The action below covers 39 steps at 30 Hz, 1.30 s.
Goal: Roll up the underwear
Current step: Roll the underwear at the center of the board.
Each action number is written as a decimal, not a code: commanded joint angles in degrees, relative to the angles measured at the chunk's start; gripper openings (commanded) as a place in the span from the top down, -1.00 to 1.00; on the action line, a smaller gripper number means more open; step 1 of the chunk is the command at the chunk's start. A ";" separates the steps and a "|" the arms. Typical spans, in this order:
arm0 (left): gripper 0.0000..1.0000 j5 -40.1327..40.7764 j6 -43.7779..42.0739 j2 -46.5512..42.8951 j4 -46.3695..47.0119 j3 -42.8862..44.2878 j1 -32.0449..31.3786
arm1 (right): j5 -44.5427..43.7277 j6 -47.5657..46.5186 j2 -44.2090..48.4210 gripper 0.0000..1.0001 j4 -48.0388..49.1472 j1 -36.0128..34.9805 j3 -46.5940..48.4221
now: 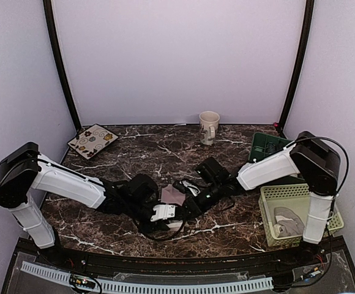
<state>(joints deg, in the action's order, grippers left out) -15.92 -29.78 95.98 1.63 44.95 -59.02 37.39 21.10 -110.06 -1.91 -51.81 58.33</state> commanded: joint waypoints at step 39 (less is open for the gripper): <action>0.82 -40.49 6.55 25.19 -32.47 22.07 15.87 | -36.47 -42.45 9.75 0.18 16.39 -19.96 -11.83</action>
<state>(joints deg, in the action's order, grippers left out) -59.29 -22.31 119.46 -28.16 67.05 -43.27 3.53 -17.63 -98.19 12.86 -71.20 44.64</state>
